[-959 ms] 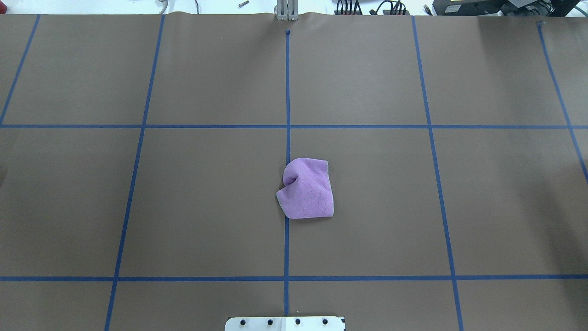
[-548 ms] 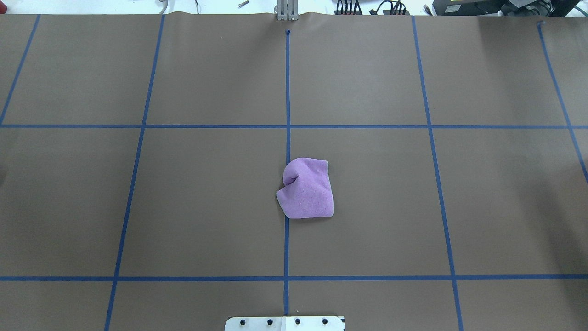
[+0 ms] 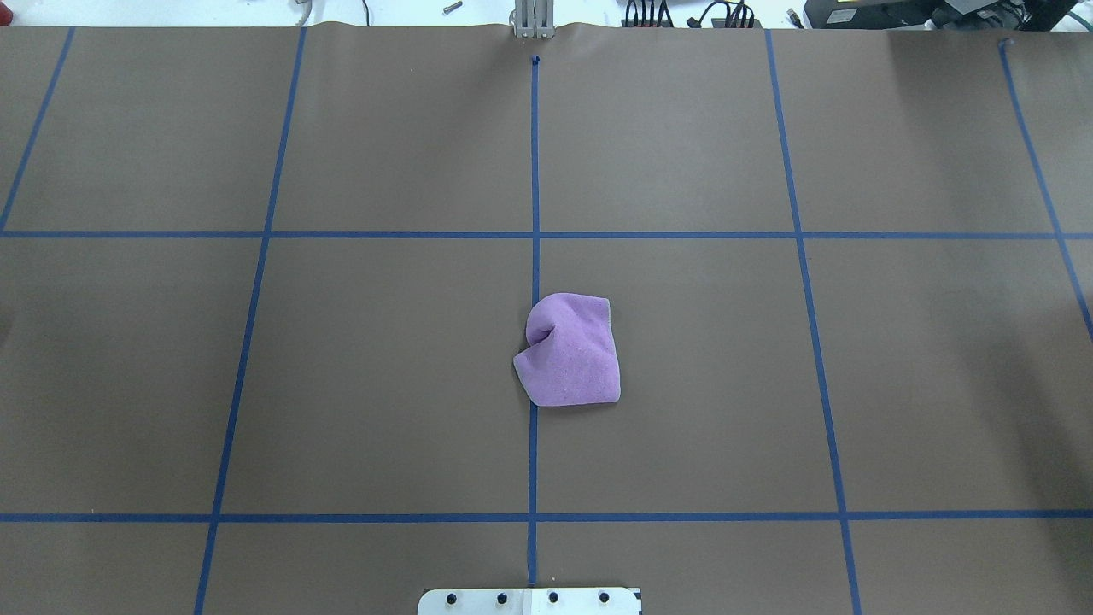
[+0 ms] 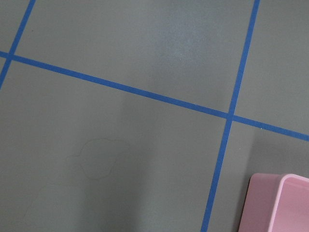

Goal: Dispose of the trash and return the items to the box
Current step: 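Carry the green cup into the clear box and open the left gripper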

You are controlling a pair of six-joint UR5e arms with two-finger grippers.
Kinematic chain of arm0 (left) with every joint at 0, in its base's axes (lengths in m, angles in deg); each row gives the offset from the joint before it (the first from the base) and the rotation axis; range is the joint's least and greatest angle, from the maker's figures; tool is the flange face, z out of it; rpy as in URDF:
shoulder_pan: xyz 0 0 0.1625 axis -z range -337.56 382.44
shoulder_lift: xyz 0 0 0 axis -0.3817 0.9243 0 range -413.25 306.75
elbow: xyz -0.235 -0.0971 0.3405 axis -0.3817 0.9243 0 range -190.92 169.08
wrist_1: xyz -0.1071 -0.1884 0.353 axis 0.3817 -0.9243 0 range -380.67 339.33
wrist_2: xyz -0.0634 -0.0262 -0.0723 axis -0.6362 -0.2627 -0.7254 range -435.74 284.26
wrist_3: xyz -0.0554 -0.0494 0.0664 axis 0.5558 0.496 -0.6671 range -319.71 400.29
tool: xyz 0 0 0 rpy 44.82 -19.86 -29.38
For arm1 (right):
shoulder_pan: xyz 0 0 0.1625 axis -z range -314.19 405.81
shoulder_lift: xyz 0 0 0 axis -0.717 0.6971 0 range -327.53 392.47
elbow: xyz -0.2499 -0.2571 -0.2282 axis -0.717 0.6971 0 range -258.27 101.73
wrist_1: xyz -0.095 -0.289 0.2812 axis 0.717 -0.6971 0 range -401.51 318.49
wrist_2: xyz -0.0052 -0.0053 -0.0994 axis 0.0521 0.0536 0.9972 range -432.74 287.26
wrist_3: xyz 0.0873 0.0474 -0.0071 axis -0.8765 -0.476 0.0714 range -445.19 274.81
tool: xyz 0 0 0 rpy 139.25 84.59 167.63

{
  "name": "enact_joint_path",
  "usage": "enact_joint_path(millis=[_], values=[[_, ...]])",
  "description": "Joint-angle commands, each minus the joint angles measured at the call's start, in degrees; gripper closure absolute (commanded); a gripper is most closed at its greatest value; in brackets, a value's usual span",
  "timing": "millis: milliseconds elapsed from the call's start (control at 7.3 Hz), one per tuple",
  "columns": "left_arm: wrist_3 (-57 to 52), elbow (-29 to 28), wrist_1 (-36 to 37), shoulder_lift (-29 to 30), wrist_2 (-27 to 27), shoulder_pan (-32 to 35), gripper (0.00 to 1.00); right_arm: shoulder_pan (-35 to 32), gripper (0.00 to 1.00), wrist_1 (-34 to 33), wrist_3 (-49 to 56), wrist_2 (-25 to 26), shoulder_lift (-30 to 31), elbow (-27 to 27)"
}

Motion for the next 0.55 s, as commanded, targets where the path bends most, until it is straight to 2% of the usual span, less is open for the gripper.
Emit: enact_joint_path(millis=[0,137,274,411], values=[[0.8,12.5,14.5,0.7,-2.4,0.3,0.01,0.0,0.00,0.0,-0.1,0.0,0.0,0.0],[7.9,22.3,22.5,-0.8,-2.0,0.3,0.02,0.0,0.00,0.0,-0.6,0.0,0.0,0.0],[16.5,31.6,24.3,-4.7,-1.8,-0.3,0.02,0.3,0.00,0.1,-2.1,-0.2,0.0,-0.2],[23.8,38.1,24.3,-7.5,-1.8,-2.6,0.02,1.8,0.00,1.7,-6.6,-0.3,-0.1,-0.7]])
